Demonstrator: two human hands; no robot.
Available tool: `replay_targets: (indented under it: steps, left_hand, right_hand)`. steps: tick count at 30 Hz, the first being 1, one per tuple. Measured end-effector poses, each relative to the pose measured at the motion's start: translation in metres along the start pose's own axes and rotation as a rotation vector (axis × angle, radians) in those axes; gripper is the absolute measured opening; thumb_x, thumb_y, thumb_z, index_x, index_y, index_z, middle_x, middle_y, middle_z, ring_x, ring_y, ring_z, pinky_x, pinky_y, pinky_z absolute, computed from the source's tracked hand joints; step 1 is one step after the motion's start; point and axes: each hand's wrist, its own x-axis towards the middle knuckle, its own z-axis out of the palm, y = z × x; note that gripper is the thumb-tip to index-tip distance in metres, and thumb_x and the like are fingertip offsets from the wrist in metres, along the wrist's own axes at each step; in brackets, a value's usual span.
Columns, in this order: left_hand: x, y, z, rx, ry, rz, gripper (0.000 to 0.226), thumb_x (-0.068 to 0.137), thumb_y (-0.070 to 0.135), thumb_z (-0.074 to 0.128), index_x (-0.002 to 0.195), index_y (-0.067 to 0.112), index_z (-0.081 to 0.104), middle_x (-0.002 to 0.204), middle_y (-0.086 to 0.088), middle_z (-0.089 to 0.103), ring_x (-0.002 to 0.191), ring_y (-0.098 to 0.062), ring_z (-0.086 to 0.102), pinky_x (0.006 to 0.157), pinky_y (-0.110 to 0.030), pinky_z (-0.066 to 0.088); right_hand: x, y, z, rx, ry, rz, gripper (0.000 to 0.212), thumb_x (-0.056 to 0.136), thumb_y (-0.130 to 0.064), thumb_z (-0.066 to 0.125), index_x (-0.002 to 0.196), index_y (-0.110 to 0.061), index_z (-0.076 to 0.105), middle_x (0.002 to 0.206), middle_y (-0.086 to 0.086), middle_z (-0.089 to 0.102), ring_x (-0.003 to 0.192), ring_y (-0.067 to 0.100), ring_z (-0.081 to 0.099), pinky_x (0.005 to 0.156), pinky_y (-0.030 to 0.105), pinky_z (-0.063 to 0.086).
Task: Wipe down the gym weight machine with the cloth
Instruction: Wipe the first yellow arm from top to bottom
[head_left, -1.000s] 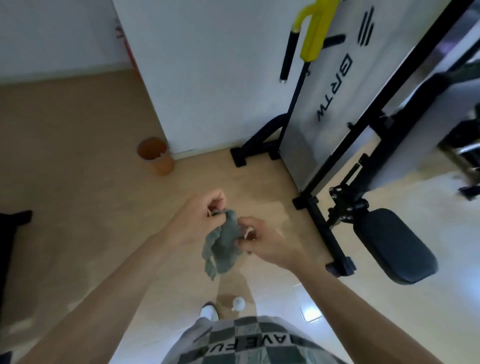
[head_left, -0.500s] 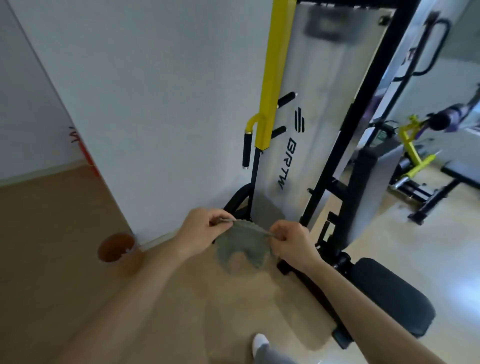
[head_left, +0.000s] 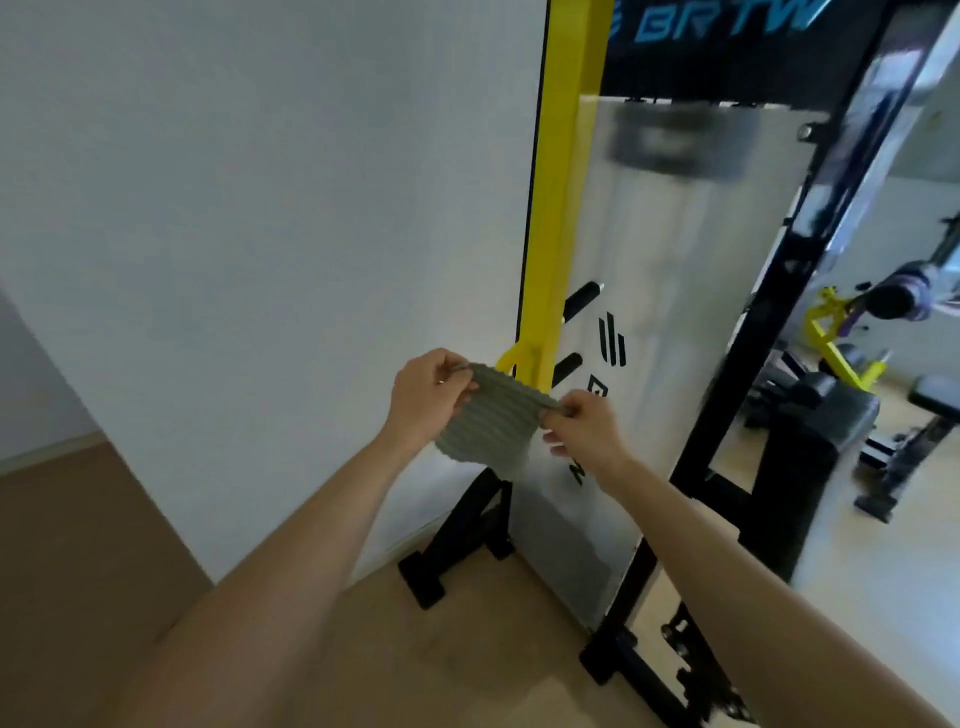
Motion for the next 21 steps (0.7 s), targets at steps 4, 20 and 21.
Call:
replay_targets:
  steps: [4,20,21]
  left_hand:
    - [0.073,-0.004,0.008,-0.019,0.011,-0.022,0.013,0.084,0.028,0.066,0.093,0.023,0.074,0.091,0.001,0.076,0.093,-0.02,0.071,0.091,-0.047,0.058]
    - [0.184,-0.083,0.052,-0.214,-0.73,0.028,0.035,0.105,0.014,0.05,0.134,0.031,0.06,0.115,0.003,0.071,0.109,-0.01,0.068,0.098,-0.026,0.054]
    - [0.184,-0.084,0.05,-0.212,-0.766,0.057,0.038,0.105,0.01,0.051,0.137,0.028,0.059,0.115,0.004,0.071,0.106,-0.005,0.067,0.092,-0.018,0.053]
  right_hand:
    - [0.055,-0.016,0.018,0.14,0.274,-0.027,0.007,0.086,-0.014,0.069,0.085,-0.016,0.063,0.089,0.01,0.069,0.084,0.029,0.071,0.077,0.053,0.06]
    - [0.099,0.011,0.131,0.319,0.445,-0.015,0.054,0.1,-0.002,0.054,0.149,-0.02,0.04,0.128,-0.011,0.063,0.118,0.01,0.063,0.102,0.033,0.051]
    - [0.099,0.012,0.133,0.289,0.475,-0.007,0.054,0.1,-0.003,0.055,0.149,-0.023,0.042,0.123,-0.017,0.066,0.116,0.008,0.064,0.101,0.033,0.052]
